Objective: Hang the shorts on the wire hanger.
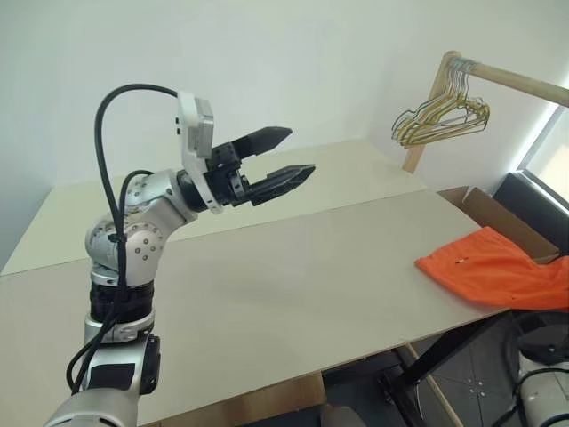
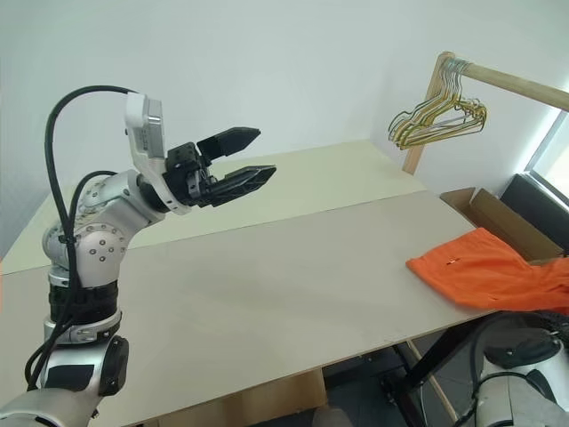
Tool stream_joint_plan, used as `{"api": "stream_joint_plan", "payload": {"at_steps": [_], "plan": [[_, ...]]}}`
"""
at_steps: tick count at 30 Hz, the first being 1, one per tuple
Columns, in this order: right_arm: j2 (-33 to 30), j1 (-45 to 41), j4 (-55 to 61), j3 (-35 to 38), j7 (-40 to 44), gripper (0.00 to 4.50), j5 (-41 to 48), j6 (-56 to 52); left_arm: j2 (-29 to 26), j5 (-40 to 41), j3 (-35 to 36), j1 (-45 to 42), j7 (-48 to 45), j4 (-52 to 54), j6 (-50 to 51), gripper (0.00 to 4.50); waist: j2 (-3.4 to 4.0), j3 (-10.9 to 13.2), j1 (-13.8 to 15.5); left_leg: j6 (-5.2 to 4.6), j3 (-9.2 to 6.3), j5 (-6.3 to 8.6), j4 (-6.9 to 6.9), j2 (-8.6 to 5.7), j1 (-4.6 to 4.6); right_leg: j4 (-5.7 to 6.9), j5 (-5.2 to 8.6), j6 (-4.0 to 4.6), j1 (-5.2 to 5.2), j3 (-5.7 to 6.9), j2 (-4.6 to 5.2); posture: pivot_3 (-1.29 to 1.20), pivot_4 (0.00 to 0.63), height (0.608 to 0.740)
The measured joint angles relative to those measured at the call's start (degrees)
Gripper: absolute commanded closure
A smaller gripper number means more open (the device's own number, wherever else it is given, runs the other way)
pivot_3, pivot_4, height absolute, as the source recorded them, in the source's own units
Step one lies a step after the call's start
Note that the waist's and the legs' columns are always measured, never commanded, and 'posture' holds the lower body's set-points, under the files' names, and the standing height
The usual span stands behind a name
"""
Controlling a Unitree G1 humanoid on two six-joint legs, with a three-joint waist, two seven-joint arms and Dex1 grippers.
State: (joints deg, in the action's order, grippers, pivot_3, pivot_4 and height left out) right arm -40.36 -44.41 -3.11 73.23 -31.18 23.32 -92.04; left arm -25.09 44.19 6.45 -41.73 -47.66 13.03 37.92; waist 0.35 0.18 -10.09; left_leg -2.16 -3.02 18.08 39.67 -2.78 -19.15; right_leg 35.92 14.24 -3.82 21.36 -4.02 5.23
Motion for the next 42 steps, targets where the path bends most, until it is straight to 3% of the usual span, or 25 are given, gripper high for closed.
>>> {"api": "stream_joint_plan", "payload": {"at_steps": [8, 9, 14, 19, 23, 26, 28, 32, 38, 42], "plan": [[1.5, 6.0, 12.4, -14.2, 3.6, 0.19, -7.3, 7.8, -0.6, 0.6, 0.0, 0.2, 1.2, 0.4, 0.0, 0.0, 0.22, 0.1, 0.3, 0.01, 0.0, 0.0, 0.01, -0.03, 0.02, 0.0, 0.02, -0.07, 0.02, -0.02, 0.02, -0.18, 0.0, 0.74], [1.9, 6.2, 13.4, -15.4, 3.9, 0.02, -8.3, 9.1, -0.7, 0.7, 0.0, 0.3, 1.4, 0.7, 0.0, 0.0, 0.21, 0.1, 0.3, 0.01, 0.0, 0.0, 0.0, -0.03, 0.02, 0.0, 0.02, -0.07, 0.02, -0.02, 0.02, -0.18, 0.0, 0.74], [2.1, 12.6, 16.9, -24.3, 3.3, 0.02, -15.7, 19.2, -1.6, 0.8, 0.0, 1.0, 2.0, 1.5, 0.4, 0.0, 0.21, 0.1, 0.6, 0.02, -0.01, 0.0, 0.01, -0.04, 0.05, 0.03, 0.01, -0.08, 0.29, -0.02, 0.04, -0.16, 0.0, 0.74], [0.4, 24.9, 22.8, -38.3, 0.3, 0.02, -29.9, 45.0, -2.1, -0.4, 0.2, 3.1, 5.3, 2.1, 0.3, 0.0, 0.21, 0.1, 1.3, 0.13, 0.07, -0.06, -0.01, -0.15, -0.14, 0.18, 0.0, -0.11, 0.82, -0.25, 0.1, -0.13, 0.0, 0.74], [0.5, 24.9, 25.7, -45.9, 3.6, 0.02, -32.8, 60.0, -1.0, -4.7, 0.1, 7.1, 9.9, 2.9, -2.3, 0.0, 0.01, 0.2, 1.2, 0.16, 0.08, -0.07, -0.01, -0.11, -0.03, 0.18, -0.1, -0.12, 0.74, -0.29, 0.02, -0.09, 0.0, 0.74], [2.6, 23.3, 27.8, -52.7, 12.5, 0.02, -29.2, 65.5, 0.9, -10.6, 0.0, 12.8, 13.5, 5.5, -8.6, 0.0, -0.22, 0.4, 1.6, 0.17, 0.07, -0.08, -0.04, -0.05, -0.05, 0.13, -0.17, -0.06, 0.75, -0.27, -0.04, -0.02, 0.0, 0.74], [4.9, 23.0, 31.5, -56.4, 22.0, 0.02, -21.7, 65.6, -0.6, -11.7, -0.2, 15.4, 13.7, 7.2, -9.1, 0.0, -0.49, 0.6, 2.3, 0.18, -0.05, -0.09, -0.07, 0.02, -0.11, 0.14, -0.19, 0.01, 0.83, -0.15, -0.1, 0.03, 0.0, 0.74], [7.4, 25.1, 38.2, -60.6, 37.3, 0.02, -6.7, 62.7, -2.8, -13.2, -0.1, 20.1, 14.5, 12.4, -9.0, 0.0, -0.83, 0.8, 6.3, 0.19, -0.12, -0.09, -0.23, -0.04, -0.16, 0.07, -0.17, 0.06, 0.99, -0.05, 0.01, 0.09, 0.0, 0.74], [1.2, 29.3, 38.8, -64.7, 53.6, 0.02, 2.3, 57.2, -7.3, -10.3, 2.1, 26.9, 14.5, 18.7, -4.9, 0.0, -1.21, 1.2, 12.5, 0.29, -0.18, -0.14, -0.29, -0.21, -0.18, 0.01, -0.17, 0.07, 1.01, 0.09, 0.2, 0.16, 0.0, 0.74], [-0.8, 30.4, 38.8, -66.2, 60.1, 0.02, 4.6, 56.4, -8.9, -10.3, 2.5, 30.4, 14.8, 21.3, -4.3, 0.0, -1.27, 1.2, 14.1, 0.31, -0.18, -0.16, -0.33, -0.19, -0.17, 0.02, -0.17, 0.1, 1.01, 0.11, 0.16, 0.17, 0.0, 0.74]]}}
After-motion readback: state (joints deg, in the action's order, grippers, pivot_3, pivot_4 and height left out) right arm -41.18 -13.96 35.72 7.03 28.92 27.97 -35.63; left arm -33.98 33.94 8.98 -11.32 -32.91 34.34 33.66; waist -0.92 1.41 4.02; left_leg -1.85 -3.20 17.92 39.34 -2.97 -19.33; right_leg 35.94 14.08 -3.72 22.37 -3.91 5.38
